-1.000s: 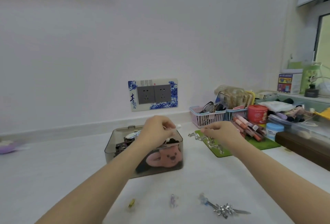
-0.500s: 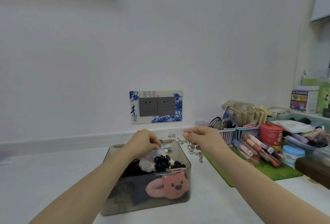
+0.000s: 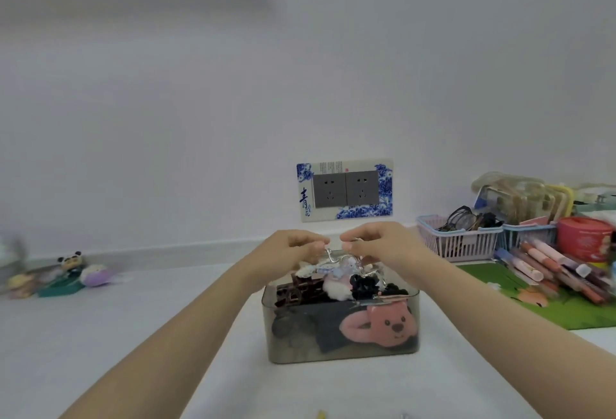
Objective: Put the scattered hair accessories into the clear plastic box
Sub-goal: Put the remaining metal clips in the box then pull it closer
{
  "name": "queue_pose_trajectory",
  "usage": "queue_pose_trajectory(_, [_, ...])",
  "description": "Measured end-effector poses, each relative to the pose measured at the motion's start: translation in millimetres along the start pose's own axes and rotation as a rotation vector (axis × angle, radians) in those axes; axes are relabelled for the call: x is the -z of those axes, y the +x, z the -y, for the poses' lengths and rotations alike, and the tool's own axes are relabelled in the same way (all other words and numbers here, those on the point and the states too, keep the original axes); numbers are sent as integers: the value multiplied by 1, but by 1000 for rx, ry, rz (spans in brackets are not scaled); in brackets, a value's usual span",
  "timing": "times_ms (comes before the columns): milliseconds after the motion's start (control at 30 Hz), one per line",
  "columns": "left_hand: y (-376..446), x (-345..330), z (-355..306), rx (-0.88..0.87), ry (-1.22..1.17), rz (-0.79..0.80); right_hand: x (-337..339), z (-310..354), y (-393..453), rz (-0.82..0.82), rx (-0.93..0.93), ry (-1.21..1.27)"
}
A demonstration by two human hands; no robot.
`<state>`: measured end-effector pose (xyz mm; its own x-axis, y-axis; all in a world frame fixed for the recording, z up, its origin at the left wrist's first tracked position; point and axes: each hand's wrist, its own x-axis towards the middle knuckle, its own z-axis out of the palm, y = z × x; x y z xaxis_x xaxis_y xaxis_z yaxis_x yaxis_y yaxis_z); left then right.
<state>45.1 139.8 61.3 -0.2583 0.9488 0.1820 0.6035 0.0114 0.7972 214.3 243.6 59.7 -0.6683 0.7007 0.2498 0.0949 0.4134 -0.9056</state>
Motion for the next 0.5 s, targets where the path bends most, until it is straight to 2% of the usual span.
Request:
queue_pose_trajectory(67, [-16, 10, 5, 15, 46, 19, -15, 6, 3, 84, 26, -21])
queue_pose_trajectory(233, [-32, 29, 24, 72, 64, -51, -35, 9, 19, 274, -2, -53])
queue_pose_trajectory(333, [-35, 37, 32, 68, 125, -31, -37, 9, 27, 381, -40, -73])
queue_pose_trajectory(500, [-32, 39, 44, 59, 358, 63, -41, 1, 36, 522, -153, -61])
